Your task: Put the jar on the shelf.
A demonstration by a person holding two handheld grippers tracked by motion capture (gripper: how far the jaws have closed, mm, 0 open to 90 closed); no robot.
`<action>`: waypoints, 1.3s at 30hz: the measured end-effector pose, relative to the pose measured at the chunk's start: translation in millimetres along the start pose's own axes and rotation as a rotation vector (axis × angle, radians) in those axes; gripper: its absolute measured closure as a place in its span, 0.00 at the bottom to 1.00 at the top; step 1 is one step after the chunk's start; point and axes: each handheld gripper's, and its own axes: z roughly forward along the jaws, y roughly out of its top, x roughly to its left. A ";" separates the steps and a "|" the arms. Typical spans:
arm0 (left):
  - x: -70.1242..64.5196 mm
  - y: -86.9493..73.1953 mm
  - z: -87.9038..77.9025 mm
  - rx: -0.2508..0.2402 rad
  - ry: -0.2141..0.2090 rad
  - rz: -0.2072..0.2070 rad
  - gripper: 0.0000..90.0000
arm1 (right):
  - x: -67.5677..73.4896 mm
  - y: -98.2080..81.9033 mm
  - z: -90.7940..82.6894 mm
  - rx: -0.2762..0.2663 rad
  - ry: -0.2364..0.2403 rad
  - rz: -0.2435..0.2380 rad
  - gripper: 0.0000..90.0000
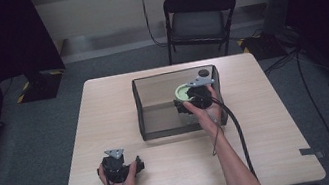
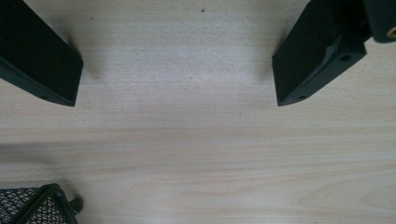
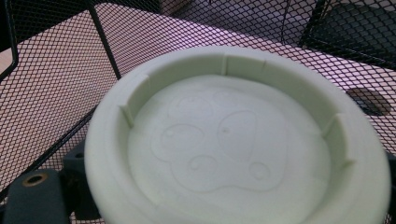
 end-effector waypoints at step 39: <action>0.0 0.0 0.0 0.000 0.000 0.000 0.01 | 1.4 -3.1 -8.8 -0.002 0.015 0.010 0.01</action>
